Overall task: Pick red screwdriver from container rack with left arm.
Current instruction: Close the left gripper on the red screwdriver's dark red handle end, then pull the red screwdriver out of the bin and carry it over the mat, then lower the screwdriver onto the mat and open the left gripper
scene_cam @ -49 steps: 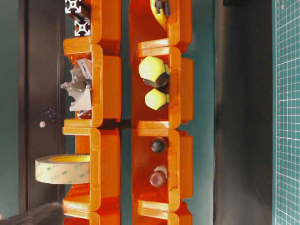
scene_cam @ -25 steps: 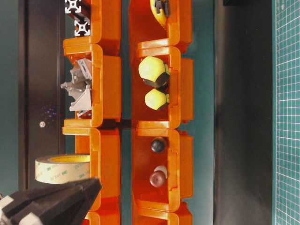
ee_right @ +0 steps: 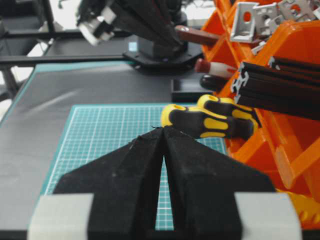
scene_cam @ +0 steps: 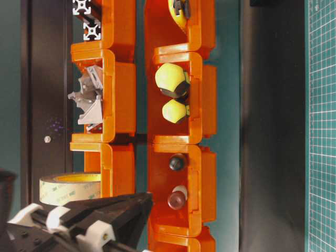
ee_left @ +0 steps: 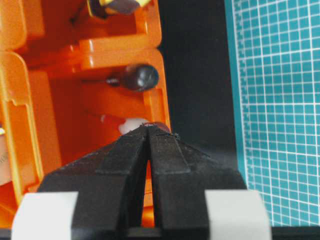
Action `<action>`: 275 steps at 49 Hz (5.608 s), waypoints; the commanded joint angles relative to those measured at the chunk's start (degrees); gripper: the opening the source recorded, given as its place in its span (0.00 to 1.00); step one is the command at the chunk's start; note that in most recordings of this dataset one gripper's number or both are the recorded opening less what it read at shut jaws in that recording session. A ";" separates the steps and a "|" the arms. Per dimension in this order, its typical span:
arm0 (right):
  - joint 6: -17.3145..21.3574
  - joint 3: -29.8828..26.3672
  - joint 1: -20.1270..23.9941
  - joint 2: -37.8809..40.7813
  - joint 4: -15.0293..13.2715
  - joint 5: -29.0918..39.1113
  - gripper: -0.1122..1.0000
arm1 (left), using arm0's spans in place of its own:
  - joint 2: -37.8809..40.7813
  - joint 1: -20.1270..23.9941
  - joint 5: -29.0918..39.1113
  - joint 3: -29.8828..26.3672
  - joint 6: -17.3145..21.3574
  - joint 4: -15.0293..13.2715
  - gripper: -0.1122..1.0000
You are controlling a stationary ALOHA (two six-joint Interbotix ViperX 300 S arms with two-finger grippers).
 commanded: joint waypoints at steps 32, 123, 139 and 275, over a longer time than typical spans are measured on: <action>-0.09 0.26 2.02 -0.09 -0.18 0.00 0.11 | -0.70 1.05 -2.64 -0.09 -1.67 0.35 0.40; 0.09 0.62 2.64 -2.55 -0.26 0.09 0.11 | -2.90 -0.88 1.49 -5.89 0.35 0.26 0.33; 0.62 0.35 2.64 -3.69 -0.26 0.18 0.11 | -4.57 -10.28 10.20 -15.12 4.39 0.26 0.33; 7.38 -2.72 2.64 -10.11 0.26 12.66 0.11 | 4.92 -2.37 -36.04 3.78 -13.45 0.26 0.89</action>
